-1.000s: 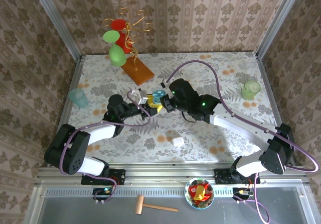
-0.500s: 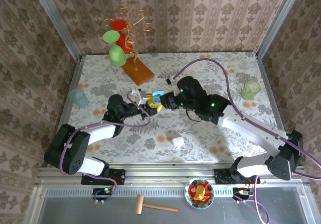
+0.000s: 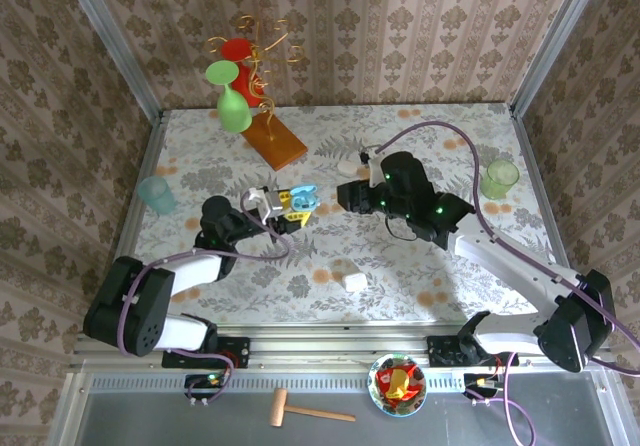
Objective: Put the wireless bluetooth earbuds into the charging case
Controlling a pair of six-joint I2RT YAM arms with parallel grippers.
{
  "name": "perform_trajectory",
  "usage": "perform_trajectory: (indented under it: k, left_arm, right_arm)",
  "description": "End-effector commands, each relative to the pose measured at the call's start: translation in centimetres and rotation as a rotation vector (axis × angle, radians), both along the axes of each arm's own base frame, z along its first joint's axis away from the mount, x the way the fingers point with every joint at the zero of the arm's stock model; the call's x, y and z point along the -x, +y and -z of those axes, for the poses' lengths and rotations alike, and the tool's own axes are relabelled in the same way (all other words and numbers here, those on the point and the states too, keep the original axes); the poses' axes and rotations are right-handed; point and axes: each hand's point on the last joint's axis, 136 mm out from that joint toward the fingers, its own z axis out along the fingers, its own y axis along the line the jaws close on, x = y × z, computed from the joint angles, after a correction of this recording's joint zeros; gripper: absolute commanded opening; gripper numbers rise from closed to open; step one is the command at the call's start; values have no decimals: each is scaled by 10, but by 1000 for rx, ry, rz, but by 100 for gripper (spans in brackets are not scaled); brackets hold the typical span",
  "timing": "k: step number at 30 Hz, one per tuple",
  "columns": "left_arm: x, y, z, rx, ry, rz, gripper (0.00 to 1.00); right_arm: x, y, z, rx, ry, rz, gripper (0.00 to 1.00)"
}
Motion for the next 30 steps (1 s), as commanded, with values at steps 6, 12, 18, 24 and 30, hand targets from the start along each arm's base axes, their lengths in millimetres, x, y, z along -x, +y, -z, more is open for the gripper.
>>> perform_trajectory:
  k: [6,12,18,24,30]
  left_arm:
    - [13,10,-19,24,-134,-17,23]
    - [21,13,-24,34,-165,-18,23]
    - [24,14,-27,39,-177,-12,23]
    - [21,14,-25,38,-165,-22,23]
    - [20,13,-22,35,-156,-22,23]
  right_arm:
    - [-48,8,42,30,73,85,49]
    - [-79,31,107,175,251,71,46]
    - [-102,46,163,307,419,70,44]
    - [-116,49,201,419,505,107,40]
    - [-122,55,217,506,510,105,37]
